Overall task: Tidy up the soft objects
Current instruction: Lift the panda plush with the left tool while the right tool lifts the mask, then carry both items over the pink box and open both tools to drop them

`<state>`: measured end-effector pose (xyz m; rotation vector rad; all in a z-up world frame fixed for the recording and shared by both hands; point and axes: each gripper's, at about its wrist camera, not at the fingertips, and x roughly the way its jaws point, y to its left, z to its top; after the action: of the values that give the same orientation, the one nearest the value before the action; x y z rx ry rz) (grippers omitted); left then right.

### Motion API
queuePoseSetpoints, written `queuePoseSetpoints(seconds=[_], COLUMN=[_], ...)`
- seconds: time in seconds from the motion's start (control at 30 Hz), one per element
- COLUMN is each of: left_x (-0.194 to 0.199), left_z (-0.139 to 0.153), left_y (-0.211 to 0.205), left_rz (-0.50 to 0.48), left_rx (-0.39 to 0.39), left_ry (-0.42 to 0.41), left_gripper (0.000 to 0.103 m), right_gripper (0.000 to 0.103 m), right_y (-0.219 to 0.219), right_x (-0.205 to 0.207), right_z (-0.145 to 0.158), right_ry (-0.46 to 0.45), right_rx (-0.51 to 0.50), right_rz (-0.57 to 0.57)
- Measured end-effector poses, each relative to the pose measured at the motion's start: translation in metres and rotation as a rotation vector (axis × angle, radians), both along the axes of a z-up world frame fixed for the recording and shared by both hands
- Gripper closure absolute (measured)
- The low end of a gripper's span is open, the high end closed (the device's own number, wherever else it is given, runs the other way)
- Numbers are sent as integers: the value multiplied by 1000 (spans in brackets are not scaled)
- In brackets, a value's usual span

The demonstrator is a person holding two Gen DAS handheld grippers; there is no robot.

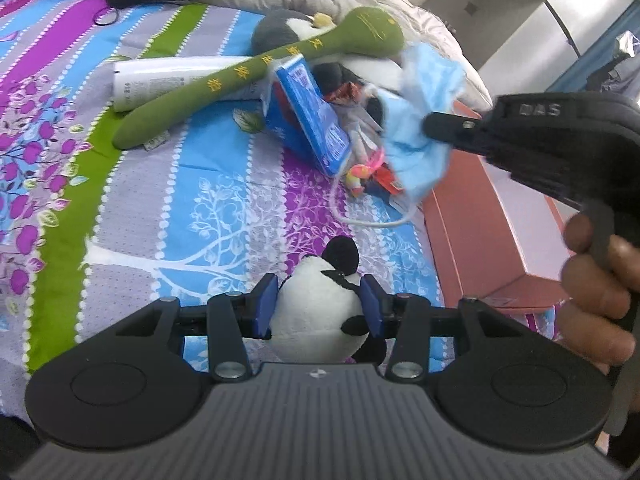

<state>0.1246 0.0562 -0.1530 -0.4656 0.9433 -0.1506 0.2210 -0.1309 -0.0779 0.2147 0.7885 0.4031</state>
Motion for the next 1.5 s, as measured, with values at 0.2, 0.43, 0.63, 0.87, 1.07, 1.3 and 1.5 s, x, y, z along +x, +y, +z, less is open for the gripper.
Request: queuePoseSetpoints(seconds=[0.2,0.43,0.63,0.87,1.07,1.3,1.5], left_x=[-11,-25,-38,-42,-26,9,43], left_z=[12,27,41,66,96,138,162], left_y=[12,18,16,8,-6,-33,-72], left_rz=[47,75,94,97,74,20,-51], left_rx=[12,34,52,65,68,71,60], left_ry=[-15,-46,-76,-129,-201,-300,-357], left_gripper=[52,52,52,52,52,52,52], right_gripper=[97,97,97,97,97,97,97], right_y=[-12,-25,-41,-54,-68,-94,-125], right_x=[-16,-47,-75,-90,-85,-70,-55], right_z=[13,17,16,33,58,79,84], right_ry=[-41,-70,-71,-125,-191,-229,-232], right_rx=[-26,-77,-108,-128,-139,-152,-179], right_rz=[-14,-22,-33,-44,-64,-111,-180])
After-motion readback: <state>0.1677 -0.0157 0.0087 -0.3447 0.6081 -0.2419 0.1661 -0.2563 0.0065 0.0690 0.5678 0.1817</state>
